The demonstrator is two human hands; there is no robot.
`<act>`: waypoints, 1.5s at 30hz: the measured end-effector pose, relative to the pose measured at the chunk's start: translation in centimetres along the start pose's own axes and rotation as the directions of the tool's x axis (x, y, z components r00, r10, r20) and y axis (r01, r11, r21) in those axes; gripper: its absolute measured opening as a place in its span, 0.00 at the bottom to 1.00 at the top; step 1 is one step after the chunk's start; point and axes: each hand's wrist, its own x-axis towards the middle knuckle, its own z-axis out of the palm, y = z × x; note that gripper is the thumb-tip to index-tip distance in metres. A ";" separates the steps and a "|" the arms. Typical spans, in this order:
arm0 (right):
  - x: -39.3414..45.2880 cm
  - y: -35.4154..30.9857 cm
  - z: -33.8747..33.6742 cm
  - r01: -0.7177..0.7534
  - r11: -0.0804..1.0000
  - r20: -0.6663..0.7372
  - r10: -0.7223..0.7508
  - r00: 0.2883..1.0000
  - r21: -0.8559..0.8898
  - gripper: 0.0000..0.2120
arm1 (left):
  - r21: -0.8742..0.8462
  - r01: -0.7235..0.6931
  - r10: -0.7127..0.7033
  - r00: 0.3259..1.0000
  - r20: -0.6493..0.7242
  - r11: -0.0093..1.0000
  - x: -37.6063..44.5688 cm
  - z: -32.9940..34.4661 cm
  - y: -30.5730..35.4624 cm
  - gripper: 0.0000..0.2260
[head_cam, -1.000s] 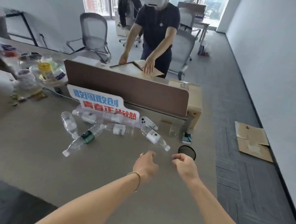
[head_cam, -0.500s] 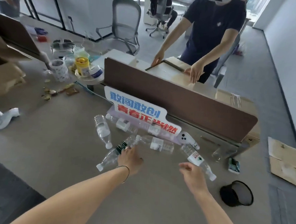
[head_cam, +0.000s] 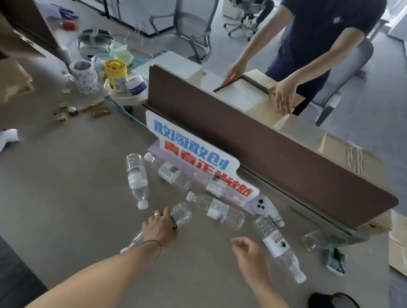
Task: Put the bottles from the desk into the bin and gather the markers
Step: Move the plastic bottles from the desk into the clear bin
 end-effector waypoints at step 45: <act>8.1 -25.3 23.9 0.270 0.901 -0.022 -0.295 0.955 -0.339 0.39 | -0.716 0.172 -0.285 0.958 -0.039 0.677 7.8 -16.3 -17.3 0.18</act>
